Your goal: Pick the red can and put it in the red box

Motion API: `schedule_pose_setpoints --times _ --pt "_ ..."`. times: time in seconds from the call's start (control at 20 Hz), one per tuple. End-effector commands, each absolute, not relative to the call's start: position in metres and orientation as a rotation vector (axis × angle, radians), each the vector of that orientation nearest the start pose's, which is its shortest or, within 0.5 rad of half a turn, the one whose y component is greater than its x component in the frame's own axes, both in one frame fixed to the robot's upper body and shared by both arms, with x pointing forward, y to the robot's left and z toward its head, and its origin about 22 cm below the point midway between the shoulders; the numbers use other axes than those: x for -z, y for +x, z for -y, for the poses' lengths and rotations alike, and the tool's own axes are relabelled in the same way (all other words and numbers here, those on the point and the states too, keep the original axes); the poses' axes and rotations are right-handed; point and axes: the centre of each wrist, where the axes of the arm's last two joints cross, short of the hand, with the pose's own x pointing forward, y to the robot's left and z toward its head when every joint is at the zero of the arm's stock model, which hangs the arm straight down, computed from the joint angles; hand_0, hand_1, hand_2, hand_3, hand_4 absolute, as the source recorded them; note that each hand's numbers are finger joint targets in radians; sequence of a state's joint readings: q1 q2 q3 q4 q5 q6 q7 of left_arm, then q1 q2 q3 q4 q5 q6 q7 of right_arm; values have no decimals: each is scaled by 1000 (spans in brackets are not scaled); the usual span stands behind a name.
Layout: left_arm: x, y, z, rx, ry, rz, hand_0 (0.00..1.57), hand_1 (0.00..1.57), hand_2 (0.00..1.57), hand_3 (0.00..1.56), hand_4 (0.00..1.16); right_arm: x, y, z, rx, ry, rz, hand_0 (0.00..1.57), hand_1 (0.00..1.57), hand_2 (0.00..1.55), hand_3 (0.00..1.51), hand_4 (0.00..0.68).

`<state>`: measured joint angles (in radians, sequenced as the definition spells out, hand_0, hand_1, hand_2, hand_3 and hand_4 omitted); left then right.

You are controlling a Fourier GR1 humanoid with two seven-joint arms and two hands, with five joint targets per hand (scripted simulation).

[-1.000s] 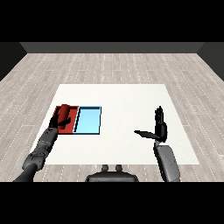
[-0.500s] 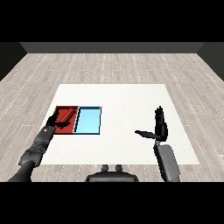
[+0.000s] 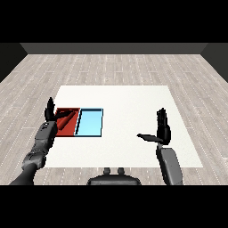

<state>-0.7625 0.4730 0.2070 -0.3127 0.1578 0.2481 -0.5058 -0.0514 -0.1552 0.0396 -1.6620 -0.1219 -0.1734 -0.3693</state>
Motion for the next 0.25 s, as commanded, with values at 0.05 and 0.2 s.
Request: schedule_pose_setpoints --times 0.05,0.2 --pt "-29 406 -313 -328 211 2001 0 0 0 0 0 -33 247 234 22 42 2058 0 0 0 0 0" --pt "-4 395 -268 -268 98 2048 0 0 0 0 0 -30 239 248 33 78 2045 0 0 0 0 0"
